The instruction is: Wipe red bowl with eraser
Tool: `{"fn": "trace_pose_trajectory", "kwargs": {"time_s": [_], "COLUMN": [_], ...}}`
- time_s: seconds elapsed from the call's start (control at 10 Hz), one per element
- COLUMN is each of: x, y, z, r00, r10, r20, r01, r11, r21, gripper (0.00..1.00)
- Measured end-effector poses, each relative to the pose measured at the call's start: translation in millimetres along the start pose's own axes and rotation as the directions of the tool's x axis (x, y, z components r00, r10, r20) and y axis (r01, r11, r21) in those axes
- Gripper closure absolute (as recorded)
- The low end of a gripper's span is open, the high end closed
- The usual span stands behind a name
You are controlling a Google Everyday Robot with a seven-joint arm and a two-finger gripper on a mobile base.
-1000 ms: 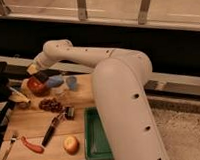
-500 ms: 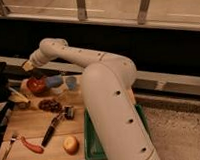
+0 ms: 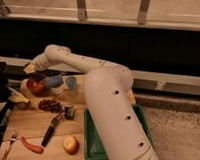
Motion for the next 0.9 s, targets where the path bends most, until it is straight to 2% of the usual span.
{"fn": "trace_pose_trajectory", "kwargs": {"time_s": [0.3,0.5,0.9], "x": [-4,-8,-9], "y": [-4,-5,-4], "z": [27,42,44], "r00": [1.0,0.999,0.999], "r10": [-0.009,-0.024,-0.023], "r20": [0.03,0.03,0.027], "r01": [0.011,0.026,0.024], "r11": [0.999,0.998,0.998], "r21": [-0.044,-0.053,-0.052], "gripper": [1.0,1.0,1.0]}}
